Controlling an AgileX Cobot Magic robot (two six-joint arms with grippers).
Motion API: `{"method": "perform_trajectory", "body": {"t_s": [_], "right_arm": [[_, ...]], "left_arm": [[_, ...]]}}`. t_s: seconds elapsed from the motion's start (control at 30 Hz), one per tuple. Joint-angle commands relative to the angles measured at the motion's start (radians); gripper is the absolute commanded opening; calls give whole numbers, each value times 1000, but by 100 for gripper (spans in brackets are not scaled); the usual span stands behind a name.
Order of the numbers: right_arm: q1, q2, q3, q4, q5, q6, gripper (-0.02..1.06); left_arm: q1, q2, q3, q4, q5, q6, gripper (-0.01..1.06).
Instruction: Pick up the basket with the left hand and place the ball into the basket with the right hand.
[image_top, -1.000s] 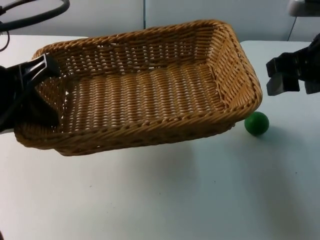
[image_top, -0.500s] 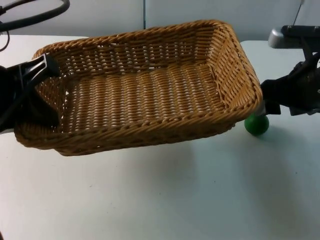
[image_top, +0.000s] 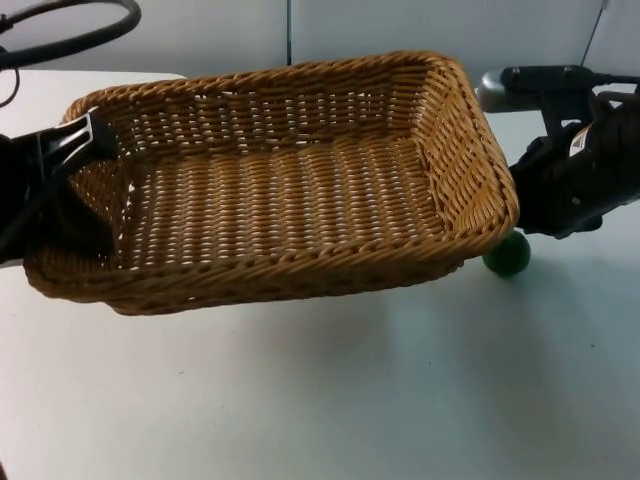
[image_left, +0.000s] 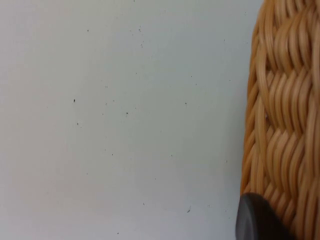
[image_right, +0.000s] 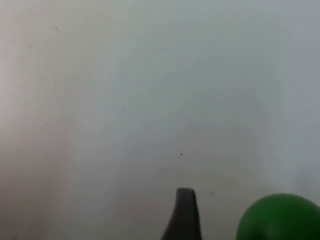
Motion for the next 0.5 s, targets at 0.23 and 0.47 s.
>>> {"method": "perform_trajectory", "body": {"t_s": [0.23,0.47], "right_arm": [[4,30,-5,-5,-25,-2,67],[4,65,-3,2,50,2,67]], "left_arm": [[1,-14,-1,-12,6,-7,0],[1,-14,-1,7,11,-7,0]]}}
